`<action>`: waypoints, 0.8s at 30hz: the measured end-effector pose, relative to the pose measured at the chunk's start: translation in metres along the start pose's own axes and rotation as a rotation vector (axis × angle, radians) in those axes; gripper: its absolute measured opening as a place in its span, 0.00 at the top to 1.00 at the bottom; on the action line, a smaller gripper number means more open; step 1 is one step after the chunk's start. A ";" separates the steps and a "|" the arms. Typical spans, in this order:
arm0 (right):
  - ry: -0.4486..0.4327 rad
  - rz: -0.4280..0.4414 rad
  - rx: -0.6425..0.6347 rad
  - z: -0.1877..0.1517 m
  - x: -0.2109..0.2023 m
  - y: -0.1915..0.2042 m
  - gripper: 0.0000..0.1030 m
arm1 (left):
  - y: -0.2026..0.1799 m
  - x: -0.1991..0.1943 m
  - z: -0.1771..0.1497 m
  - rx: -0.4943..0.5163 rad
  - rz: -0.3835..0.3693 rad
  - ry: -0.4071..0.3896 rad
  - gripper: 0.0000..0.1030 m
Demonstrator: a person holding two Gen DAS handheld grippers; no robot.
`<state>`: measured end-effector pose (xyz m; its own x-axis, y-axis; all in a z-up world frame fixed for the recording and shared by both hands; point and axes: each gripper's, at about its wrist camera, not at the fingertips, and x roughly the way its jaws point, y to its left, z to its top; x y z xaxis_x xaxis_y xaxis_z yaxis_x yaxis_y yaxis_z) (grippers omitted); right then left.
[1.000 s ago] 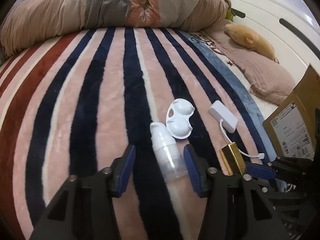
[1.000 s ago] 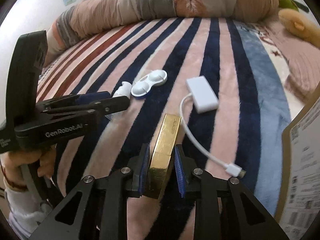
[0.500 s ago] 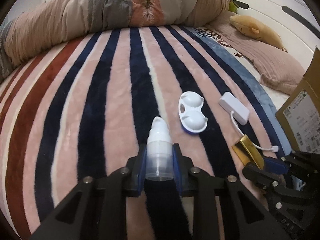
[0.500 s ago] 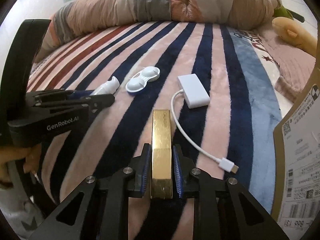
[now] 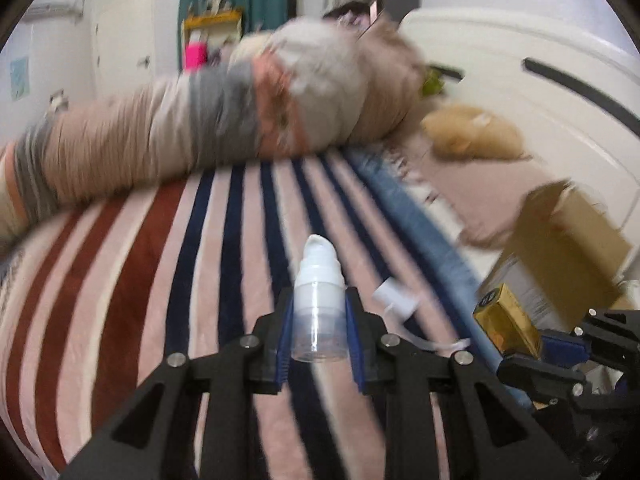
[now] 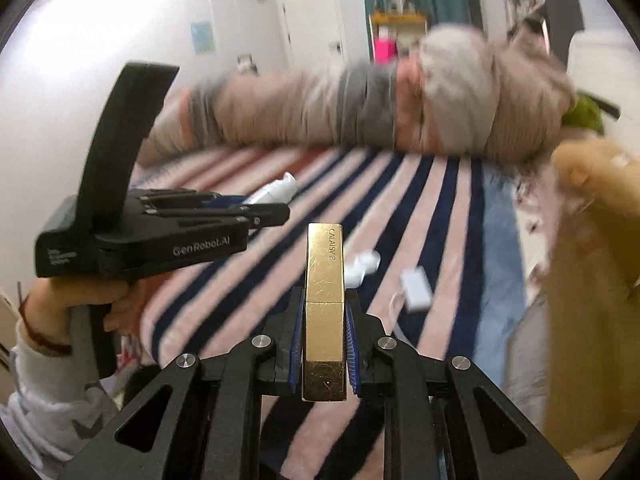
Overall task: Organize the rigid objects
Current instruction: 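Carry the gold bar and spray bottle into the box and open both grippers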
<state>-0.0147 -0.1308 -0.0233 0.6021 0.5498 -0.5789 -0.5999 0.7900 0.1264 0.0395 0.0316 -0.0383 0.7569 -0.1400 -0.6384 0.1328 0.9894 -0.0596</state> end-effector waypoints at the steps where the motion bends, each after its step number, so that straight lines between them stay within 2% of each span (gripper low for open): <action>1: -0.027 -0.010 0.004 0.003 -0.012 -0.003 0.87 | -0.010 -0.009 0.008 0.012 -0.021 -0.023 0.79; 4: -0.111 -0.084 0.032 0.008 -0.056 -0.026 0.87 | -0.043 -0.028 0.029 0.062 -0.093 -0.076 0.79; 6: -0.150 -0.171 0.068 0.009 -0.078 -0.050 0.87 | -0.076 -0.034 0.043 0.110 -0.150 -0.102 0.79; 9: -0.146 -0.318 0.104 0.006 -0.095 -0.088 0.87 | -0.119 -0.030 0.060 0.162 -0.230 -0.101 0.79; 11: -0.106 -0.354 0.116 0.001 -0.093 -0.109 0.87 | -0.150 -0.023 0.067 0.202 -0.255 -0.085 0.79; 14: -0.001 -0.421 0.113 -0.011 -0.078 -0.139 0.87 | -0.187 -0.008 0.072 0.244 -0.319 -0.032 0.79; 19: 0.139 -0.483 0.092 -0.032 -0.054 -0.164 0.87 | -0.228 0.014 0.067 0.311 -0.291 0.051 0.79; 24: 0.158 -0.476 0.088 -0.045 -0.050 -0.168 0.87 | -0.244 0.029 0.063 0.367 -0.275 0.099 0.79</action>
<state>0.0320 -0.3037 -0.0518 0.7070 0.0807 -0.7026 -0.2272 0.9667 -0.1175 0.0697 -0.2163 0.0063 0.5996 -0.3731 -0.7080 0.5509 0.8341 0.0271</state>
